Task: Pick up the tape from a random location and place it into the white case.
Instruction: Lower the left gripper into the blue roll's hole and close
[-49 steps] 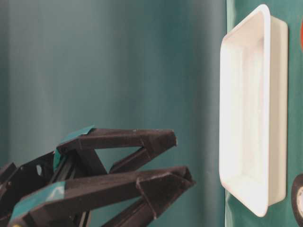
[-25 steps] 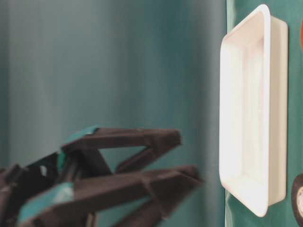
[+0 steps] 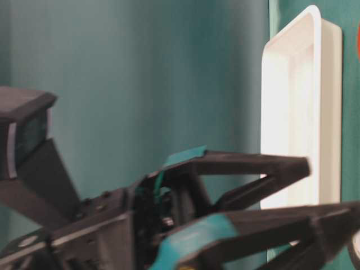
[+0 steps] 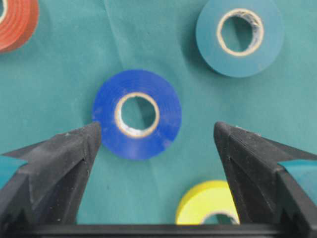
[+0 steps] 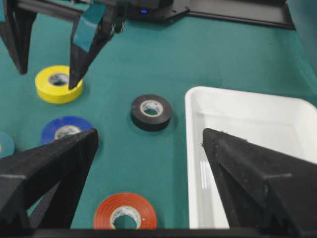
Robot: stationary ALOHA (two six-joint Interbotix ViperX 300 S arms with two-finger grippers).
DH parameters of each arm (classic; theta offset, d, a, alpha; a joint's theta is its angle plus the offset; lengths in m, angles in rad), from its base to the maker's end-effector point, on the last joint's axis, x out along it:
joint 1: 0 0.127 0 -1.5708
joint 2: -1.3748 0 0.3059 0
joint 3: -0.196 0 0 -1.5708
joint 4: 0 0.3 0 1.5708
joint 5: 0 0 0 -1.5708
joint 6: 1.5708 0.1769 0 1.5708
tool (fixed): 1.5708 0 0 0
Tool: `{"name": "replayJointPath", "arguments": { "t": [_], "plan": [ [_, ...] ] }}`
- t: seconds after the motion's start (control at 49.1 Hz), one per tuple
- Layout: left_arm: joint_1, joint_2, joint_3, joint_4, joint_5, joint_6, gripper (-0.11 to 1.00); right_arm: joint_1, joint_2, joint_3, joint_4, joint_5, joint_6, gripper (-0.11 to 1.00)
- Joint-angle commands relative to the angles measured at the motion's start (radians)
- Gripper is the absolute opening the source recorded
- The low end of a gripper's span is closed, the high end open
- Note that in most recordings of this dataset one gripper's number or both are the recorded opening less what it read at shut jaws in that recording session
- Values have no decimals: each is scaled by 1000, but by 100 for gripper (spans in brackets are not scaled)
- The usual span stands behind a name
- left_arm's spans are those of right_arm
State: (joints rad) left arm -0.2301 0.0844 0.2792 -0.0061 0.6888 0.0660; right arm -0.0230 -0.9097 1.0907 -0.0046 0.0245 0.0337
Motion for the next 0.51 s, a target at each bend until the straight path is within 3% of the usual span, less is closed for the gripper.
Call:
{"name": "replayJointPath", "arguments": {
  "t": [0.0, 0.488],
  "plan": [
    [-3, 2, 0, 2, -37, 0, 99, -2, 5, -26, -2, -3, 2, 92],
    [-14, 51, 86, 2, -164, -12, 99, -2, 6, -28, -2, -2, 0, 92]
  ]
}}
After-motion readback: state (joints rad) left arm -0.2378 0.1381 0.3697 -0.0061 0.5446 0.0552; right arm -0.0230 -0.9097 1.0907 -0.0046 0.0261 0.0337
